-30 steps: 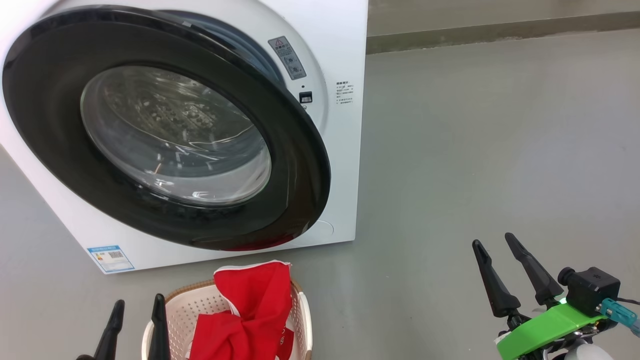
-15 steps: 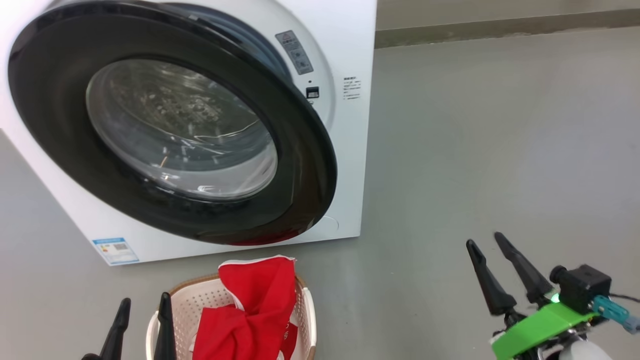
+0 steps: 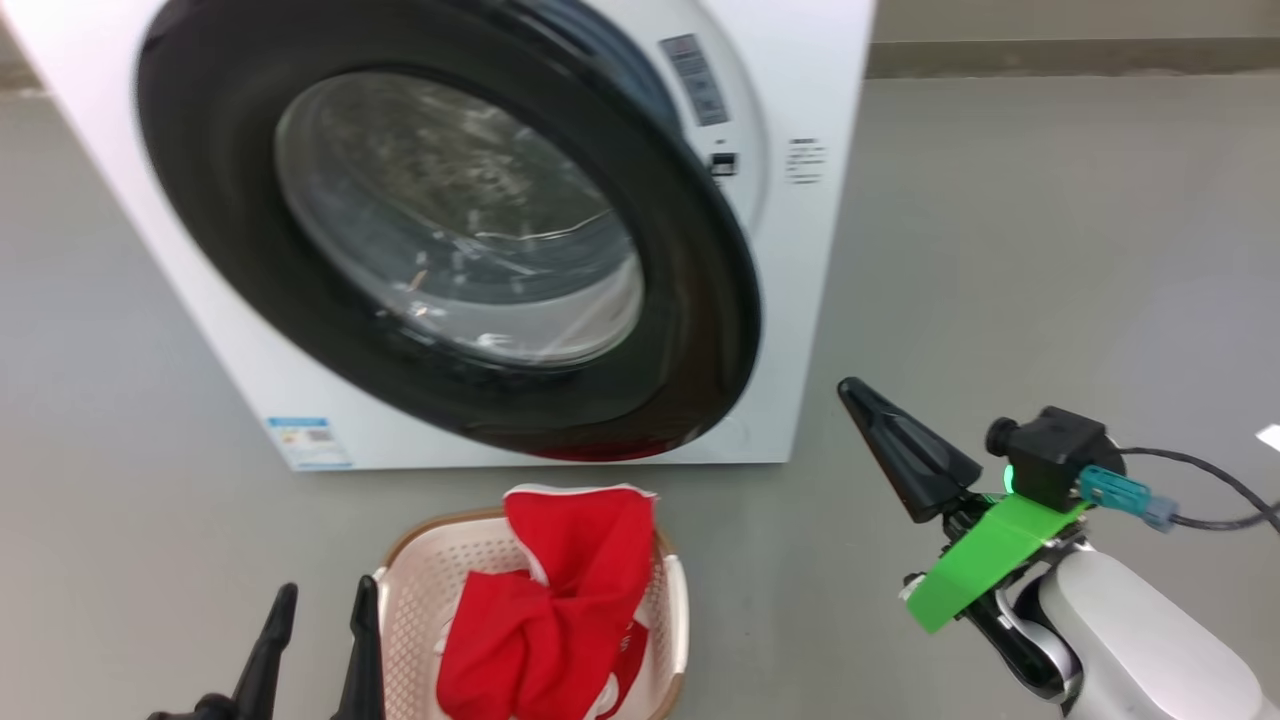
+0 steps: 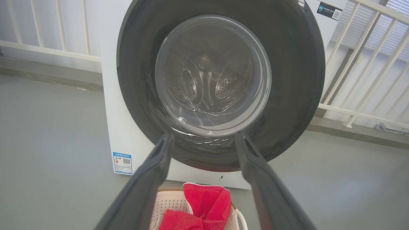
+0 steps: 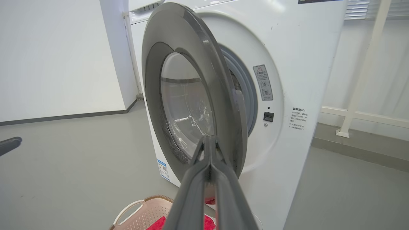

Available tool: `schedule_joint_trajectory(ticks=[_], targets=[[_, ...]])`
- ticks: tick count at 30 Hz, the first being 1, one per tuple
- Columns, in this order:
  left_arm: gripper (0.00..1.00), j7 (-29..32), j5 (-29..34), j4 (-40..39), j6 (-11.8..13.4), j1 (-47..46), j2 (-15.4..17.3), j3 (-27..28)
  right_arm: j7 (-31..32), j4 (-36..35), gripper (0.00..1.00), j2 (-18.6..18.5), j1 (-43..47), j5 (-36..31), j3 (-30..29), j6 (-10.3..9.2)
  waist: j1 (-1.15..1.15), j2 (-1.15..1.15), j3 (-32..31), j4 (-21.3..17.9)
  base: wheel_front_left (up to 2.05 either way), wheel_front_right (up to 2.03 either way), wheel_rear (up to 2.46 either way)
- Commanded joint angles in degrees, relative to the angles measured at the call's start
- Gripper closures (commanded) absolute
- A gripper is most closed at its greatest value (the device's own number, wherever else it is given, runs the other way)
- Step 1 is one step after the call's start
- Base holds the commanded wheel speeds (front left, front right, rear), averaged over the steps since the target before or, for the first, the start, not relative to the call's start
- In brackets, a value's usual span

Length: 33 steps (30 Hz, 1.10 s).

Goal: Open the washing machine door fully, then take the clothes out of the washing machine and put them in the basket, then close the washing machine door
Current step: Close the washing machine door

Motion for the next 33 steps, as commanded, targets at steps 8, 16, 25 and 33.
schedule_joint_trajectory(ticks=[8,16,25,33], targets=[[0.0,0.1,0.42,-2.31,-0.13,-4.63,0.74,0.96,-0.36,3.62,1.0,-2.53,-8.01,3.37,7.34,-0.04,0.0,0.0,4.22,7.59,0.0,0.0,0.0],[0.0,-0.12,0.2,-2.22,-0.66,-7.93,0.74,0.16,-0.36,9.48,1.0,-4.94,-16.74,6.41,12.0,-0.04,0.0,0.0,9.22,10.51,0.0,0.0,0.0],[0.0,-0.74,-0.03,-1.41,-1.26,-10.37,0.49,-0.43,-0.36,14.73,1.0,-6.35,-24.56,8.05,15.33,-0.04,0.0,0.0,13.41,12.33,0.0,0.0,0.0],[0.0,-1.2,-0.13,-0.64,-1.75,-12.01,0.29,-0.57,-0.36,17.0,1.0,-8.27,-28.85,9.34,16.36,-0.04,0.0,0.0,15.99,13.08,0.0,0.0,0.0]])
